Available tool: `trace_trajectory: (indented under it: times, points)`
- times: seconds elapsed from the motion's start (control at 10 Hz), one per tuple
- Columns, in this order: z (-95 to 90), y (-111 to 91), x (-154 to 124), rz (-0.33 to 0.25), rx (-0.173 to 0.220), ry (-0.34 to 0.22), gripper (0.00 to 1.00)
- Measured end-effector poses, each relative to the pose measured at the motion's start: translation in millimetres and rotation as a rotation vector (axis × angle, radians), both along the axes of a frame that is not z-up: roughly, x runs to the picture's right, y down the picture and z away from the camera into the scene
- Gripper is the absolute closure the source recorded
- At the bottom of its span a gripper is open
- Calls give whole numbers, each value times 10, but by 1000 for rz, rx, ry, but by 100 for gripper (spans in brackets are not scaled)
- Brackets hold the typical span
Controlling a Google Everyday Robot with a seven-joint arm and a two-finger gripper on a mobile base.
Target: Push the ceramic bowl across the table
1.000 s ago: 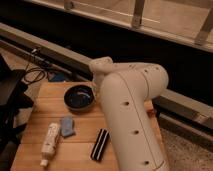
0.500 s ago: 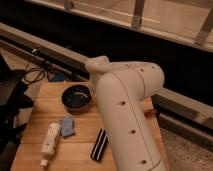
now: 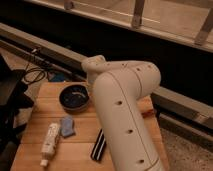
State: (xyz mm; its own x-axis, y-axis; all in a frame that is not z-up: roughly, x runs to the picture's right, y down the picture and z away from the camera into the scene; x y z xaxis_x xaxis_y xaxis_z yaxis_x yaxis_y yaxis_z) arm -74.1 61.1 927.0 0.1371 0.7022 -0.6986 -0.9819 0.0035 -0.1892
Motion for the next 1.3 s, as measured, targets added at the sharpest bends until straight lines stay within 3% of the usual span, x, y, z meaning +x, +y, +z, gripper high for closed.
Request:
trace_trajectory:
  times: [0.4,0.6,0.9,1.0,1.1,1.3]
  points:
    - [85,76,-417,32,-35,-120,100]
    - [60,65,-479,31,-33,-166,100]
    - [-28,64,-842,2,-5,-274,100]
    - [-35,35,-893,-6,3,-290,100]
    - [-25,30,-894,-15,-4,-263,100]
    - [-64,6,-867,-19,-3,-263,100]
